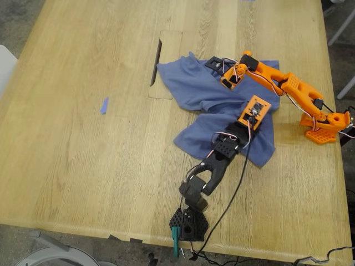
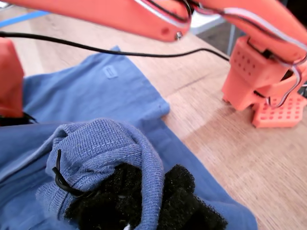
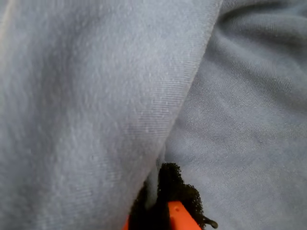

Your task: Fold a T-shirt

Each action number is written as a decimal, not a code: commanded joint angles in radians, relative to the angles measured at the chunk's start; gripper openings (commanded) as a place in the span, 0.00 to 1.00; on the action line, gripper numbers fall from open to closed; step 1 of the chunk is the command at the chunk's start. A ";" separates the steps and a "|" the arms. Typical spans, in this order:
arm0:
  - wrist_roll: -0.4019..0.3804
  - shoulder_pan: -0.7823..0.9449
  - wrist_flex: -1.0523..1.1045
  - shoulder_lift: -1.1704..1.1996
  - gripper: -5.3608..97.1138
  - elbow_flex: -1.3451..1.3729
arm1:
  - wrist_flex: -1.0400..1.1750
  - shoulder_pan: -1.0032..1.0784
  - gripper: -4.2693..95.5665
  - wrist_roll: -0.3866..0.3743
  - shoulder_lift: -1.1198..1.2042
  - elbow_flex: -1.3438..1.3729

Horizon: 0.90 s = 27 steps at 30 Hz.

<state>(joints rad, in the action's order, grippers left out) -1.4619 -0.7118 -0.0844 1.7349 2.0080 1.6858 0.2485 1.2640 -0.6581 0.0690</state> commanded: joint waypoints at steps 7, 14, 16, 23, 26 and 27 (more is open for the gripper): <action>-0.037 -0.150 0.181 -0.281 0.05 -0.299 | 0.000 0.035 0.04 -0.003 0.006 -0.091; -0.051 -0.176 0.178 -0.436 0.05 -0.439 | 0.000 0.040 0.04 -0.003 0.049 -0.133; -0.060 -0.190 0.184 -0.462 0.05 -0.453 | 0.000 0.038 0.04 -0.005 0.060 -0.141; -0.114 -0.216 0.141 -0.525 0.05 -0.495 | 0.000 0.061 0.04 -0.005 0.123 -0.206; -0.144 -0.224 0.141 -0.565 0.05 -0.505 | -0.002 0.069 0.04 -0.005 0.138 -0.209; -0.149 -0.225 0.132 -0.574 0.05 -0.511 | -0.003 0.072 0.04 -0.005 0.143 -0.209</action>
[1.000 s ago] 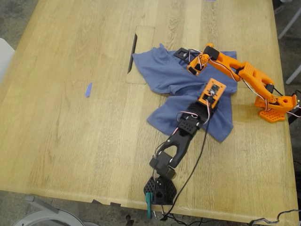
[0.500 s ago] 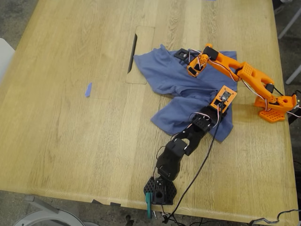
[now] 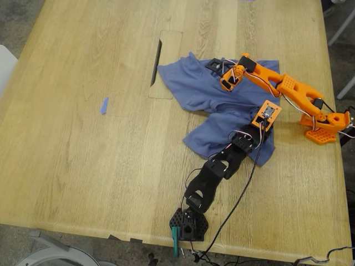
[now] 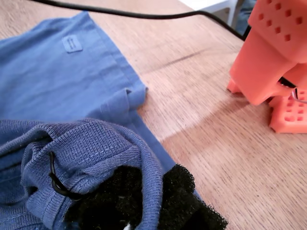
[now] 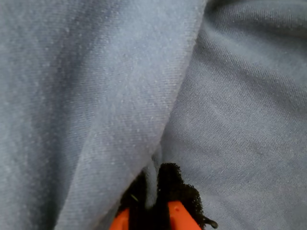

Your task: Fold a T-shirt

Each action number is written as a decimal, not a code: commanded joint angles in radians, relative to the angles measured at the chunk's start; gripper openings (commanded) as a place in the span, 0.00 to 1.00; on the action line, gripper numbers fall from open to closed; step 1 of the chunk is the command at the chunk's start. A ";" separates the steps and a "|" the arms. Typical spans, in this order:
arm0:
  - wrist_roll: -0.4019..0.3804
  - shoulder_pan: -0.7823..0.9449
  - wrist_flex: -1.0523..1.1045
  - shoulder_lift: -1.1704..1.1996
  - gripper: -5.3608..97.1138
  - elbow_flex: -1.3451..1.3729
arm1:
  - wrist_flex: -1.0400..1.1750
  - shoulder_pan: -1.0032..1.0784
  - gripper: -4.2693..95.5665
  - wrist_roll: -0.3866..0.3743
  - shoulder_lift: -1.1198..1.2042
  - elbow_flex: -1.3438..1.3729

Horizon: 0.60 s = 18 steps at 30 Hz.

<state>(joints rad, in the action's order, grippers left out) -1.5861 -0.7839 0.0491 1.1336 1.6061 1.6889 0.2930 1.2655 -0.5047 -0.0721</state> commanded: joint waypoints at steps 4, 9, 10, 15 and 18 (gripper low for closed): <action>-0.034 -0.158 -0.032 -0.002 0.05 -0.094 | -0.011 0.038 0.04 -0.006 0.003 -0.069; -0.046 -0.184 -0.052 -0.075 0.05 -0.115 | -0.011 0.064 0.04 -0.005 0.011 -0.069; -0.046 -0.186 -0.063 -0.089 0.05 -0.133 | -0.011 0.067 0.04 -0.005 0.011 -0.069; -0.017 -0.160 -0.107 -0.104 0.10 -0.173 | -0.011 0.078 0.04 -0.005 0.012 -0.069; -0.006 -0.149 -0.130 -0.084 0.23 -0.178 | -0.011 0.078 0.04 -0.005 0.011 -0.069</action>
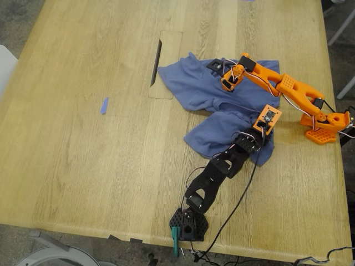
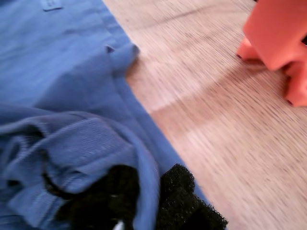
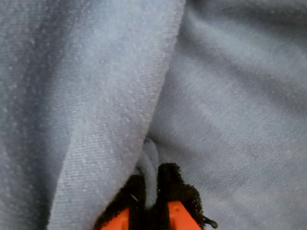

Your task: Fold a T-shirt

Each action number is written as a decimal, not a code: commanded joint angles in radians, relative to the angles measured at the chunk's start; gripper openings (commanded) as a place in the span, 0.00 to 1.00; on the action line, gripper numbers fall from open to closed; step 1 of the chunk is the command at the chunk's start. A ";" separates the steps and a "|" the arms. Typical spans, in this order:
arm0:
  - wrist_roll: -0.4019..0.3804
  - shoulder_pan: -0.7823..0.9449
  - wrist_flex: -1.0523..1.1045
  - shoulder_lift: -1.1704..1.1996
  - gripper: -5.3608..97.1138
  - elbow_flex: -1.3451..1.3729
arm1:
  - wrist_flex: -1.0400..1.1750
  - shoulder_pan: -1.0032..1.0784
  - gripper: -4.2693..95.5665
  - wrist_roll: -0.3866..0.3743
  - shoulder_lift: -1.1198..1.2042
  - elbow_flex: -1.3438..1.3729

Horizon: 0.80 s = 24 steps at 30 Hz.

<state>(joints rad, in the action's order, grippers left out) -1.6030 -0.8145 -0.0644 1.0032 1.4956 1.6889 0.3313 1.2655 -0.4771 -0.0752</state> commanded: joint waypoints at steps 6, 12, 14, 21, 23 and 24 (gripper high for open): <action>0.006 -0.100 -0.066 0.091 0.52 -0.086 | -0.009 0.035 0.04 -0.006 -0.028 -0.066; 0.075 -0.078 -0.304 0.091 0.59 -0.181 | -0.008 0.020 0.04 -0.009 -0.043 -0.066; 0.097 -0.069 -0.357 0.058 0.61 -0.222 | -0.008 0.012 0.04 -0.011 -0.046 -0.066; 0.167 -0.021 -0.518 -0.106 0.64 -0.420 | -0.008 -0.014 0.04 -0.017 -0.055 -0.066; 0.187 0.003 -0.520 -0.152 0.64 -0.465 | -0.008 -0.020 0.04 -0.017 -0.055 -0.066; 0.196 0.017 -0.523 -0.176 0.63 -0.489 | -0.008 -0.023 0.04 -0.017 -0.055 -0.066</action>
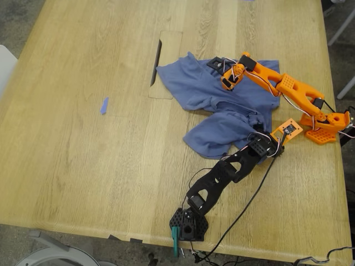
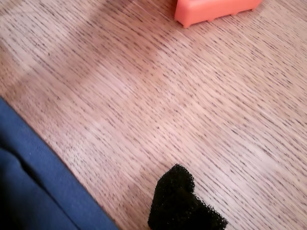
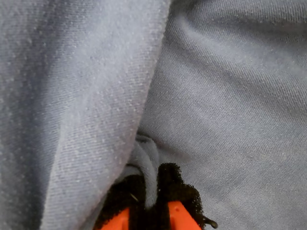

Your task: Fold a T-shirt

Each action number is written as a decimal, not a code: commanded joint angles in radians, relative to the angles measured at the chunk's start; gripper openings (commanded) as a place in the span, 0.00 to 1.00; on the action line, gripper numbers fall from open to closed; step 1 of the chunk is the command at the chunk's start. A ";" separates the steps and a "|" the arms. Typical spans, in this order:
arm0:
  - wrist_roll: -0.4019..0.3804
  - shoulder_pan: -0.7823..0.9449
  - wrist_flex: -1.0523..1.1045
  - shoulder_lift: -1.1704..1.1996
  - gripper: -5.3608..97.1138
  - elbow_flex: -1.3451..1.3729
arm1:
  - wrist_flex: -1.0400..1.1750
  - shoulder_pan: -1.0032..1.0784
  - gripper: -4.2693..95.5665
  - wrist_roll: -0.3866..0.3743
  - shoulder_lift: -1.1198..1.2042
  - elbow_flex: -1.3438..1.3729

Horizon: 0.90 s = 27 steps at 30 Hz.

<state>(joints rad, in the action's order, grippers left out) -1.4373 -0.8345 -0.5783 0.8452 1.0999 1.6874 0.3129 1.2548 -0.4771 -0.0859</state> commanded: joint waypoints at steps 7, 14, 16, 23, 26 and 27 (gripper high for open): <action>0.089 0.110 -0.049 -0.132 0.60 -0.195 | -0.006 -0.021 0.04 -0.008 -0.058 -0.055; 0.204 0.176 -0.124 -0.153 0.48 -0.195 | -0.006 -0.038 0.04 -0.009 -0.086 -0.055; 0.239 0.192 -0.155 -0.155 0.48 -0.195 | -0.006 -0.046 0.04 -0.009 -0.094 -0.055; 0.374 0.256 -0.198 -0.149 0.49 -0.207 | -0.006 -0.069 0.04 -0.012 -0.115 -0.055; 0.430 0.287 -0.255 -0.167 0.48 -0.236 | -0.006 -0.071 0.04 -0.012 -0.124 -0.055; 0.448 0.296 -0.270 -0.170 0.47 -0.236 | -0.006 -0.071 0.04 -0.012 -0.129 -0.055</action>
<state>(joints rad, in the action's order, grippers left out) -1.0370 -0.6673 -0.7915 0.6842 0.8698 1.6874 0.2531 1.2471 -0.5062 -0.0920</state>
